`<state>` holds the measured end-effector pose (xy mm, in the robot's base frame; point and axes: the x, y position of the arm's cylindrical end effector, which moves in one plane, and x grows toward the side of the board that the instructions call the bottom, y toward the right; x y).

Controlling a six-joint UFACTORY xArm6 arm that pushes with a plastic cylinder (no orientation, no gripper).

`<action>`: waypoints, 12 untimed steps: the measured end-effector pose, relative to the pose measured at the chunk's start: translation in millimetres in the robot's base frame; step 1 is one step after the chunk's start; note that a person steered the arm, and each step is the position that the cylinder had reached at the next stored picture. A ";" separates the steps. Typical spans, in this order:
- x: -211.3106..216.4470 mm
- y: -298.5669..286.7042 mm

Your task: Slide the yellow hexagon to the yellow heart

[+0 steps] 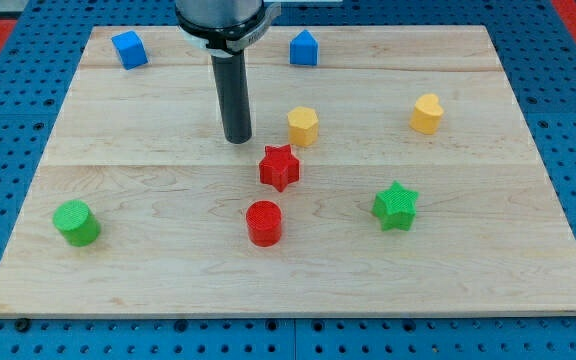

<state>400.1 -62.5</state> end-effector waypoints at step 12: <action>-35.3 50.4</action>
<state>364.8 -12.1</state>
